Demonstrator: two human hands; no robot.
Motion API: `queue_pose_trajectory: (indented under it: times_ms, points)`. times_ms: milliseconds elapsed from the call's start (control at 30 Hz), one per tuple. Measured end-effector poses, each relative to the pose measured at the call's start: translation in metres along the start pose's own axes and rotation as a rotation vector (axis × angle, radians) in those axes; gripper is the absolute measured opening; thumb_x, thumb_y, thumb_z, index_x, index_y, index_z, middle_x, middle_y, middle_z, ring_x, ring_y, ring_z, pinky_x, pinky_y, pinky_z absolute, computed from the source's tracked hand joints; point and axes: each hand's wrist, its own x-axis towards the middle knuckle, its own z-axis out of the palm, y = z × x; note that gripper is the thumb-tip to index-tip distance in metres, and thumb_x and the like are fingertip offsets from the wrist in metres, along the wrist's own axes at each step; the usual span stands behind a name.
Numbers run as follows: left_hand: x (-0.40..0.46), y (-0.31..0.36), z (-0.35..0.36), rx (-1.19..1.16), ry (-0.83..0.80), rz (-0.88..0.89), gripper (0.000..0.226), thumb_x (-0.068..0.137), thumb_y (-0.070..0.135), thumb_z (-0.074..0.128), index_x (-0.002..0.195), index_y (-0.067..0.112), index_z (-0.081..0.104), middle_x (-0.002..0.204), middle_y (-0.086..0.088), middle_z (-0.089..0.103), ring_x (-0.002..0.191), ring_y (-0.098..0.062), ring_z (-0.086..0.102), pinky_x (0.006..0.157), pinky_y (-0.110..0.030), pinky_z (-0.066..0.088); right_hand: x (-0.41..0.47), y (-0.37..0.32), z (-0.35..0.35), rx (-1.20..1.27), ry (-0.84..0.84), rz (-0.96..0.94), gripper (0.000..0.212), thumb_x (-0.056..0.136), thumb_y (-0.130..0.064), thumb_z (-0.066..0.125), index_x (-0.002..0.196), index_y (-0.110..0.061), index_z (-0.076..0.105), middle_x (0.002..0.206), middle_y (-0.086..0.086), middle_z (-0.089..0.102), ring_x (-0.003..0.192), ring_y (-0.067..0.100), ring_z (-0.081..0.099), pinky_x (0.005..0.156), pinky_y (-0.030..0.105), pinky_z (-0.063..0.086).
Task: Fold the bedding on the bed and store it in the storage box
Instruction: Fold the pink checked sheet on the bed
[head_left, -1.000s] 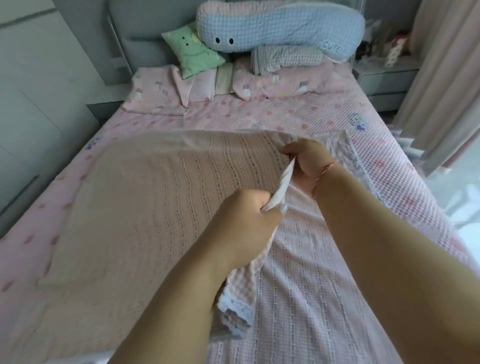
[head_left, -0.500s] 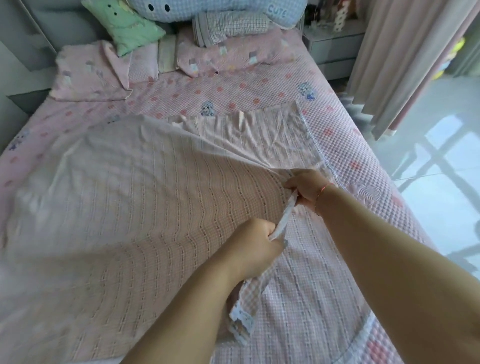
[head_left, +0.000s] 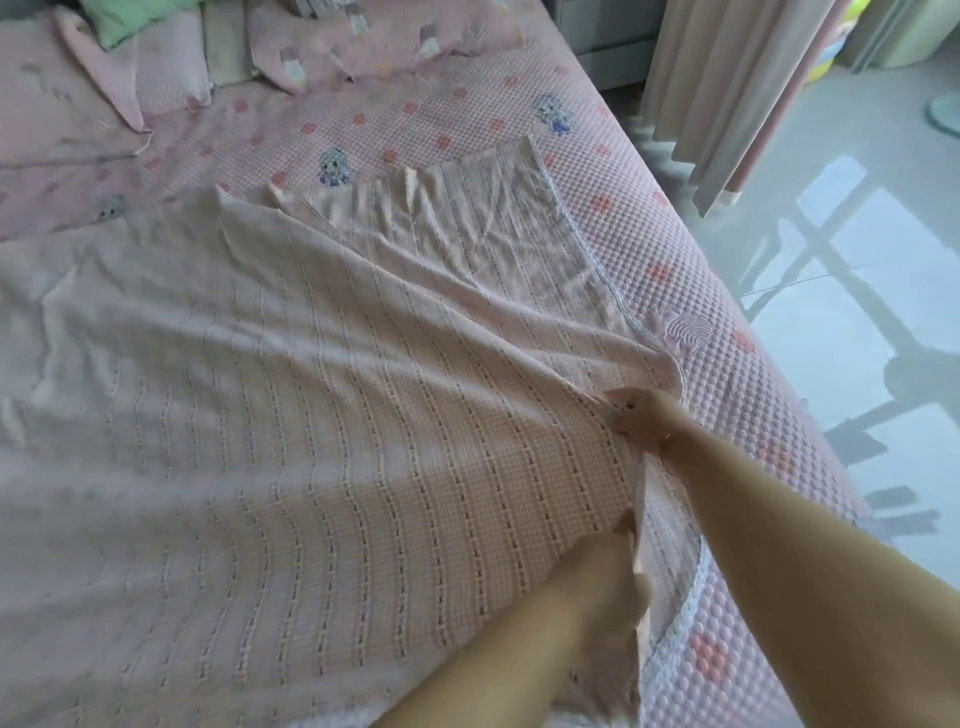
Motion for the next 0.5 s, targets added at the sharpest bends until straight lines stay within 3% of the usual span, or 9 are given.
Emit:
queue_pose_trajectory:
  times_ms: [67, 167, 267, 367, 500]
  points:
    - [0.012, -0.011, 0.014, 0.028, -0.023, -0.014, 0.065, 0.096, 0.017, 0.042, 0.154, 0.017, 0.014, 0.143, -0.020, 0.047, 0.123, -0.033, 0.052, 0.099, -0.034, 0.044, 0.011, 0.012, 0.012, -0.068, 0.024, 0.016, 0.037, 0.086, -0.018, 0.059, 0.123, -0.020, 0.063, 0.108, 0.006, 0.065, 0.099, 0.023, 0.060, 0.074, 0.021, 0.040]
    - [0.025, -0.028, 0.030, 0.015, -0.071, -0.055, 0.066, 0.097, 0.015, 0.042, 0.155, 0.013, 0.010, 0.148, -0.021, 0.039, 0.130, -0.033, 0.045, 0.106, -0.036, 0.038, 0.019, 0.026, 0.026, -0.115, 0.042, 0.058, 0.020, 0.087, -0.023, 0.056, 0.103, -0.018, 0.067, 0.090, 0.002, 0.060, 0.085, 0.022, 0.058, 0.063, 0.023, 0.036]
    - [0.031, -0.042, 0.041, -0.012, -0.090, -0.045, 0.066, 0.097, 0.018, 0.046, 0.153, 0.011, 0.013, 0.149, -0.019, 0.037, 0.132, -0.032, 0.043, 0.106, -0.036, 0.037, 0.026, 0.033, 0.040, -0.116, 0.042, 0.102, 0.022, 0.086, -0.022, 0.058, 0.106, -0.013, 0.064, 0.099, 0.010, 0.062, 0.089, 0.026, 0.058, 0.070, 0.025, 0.041]
    - [0.024, -0.061, 0.045, -0.093, -0.112, -0.030, 0.078, 0.095, 0.030, 0.051, 0.156, 0.020, 0.004, 0.155, -0.010, 0.030, 0.136, -0.026, 0.039, 0.110, -0.031, 0.033, 0.026, 0.041, 0.056, -0.085, -0.010, 0.181, 0.032, 0.081, -0.022, 0.064, 0.109, -0.006, 0.059, 0.106, 0.013, 0.062, 0.090, 0.027, 0.057, 0.074, 0.026, 0.043]
    - [0.007, -0.102, 0.044, -0.158, 0.057, -0.103, 0.071, 0.091, 0.042, 0.053, 0.152, 0.029, 0.018, 0.144, 0.004, 0.038, 0.121, -0.019, 0.051, 0.101, -0.037, 0.045, 0.009, 0.056, 0.078, 0.118, -0.017, 0.311, 0.028, 0.072, -0.023, 0.075, 0.092, -0.006, 0.069, 0.089, 0.011, 0.069, 0.082, 0.025, 0.066, 0.073, 0.031, 0.053]
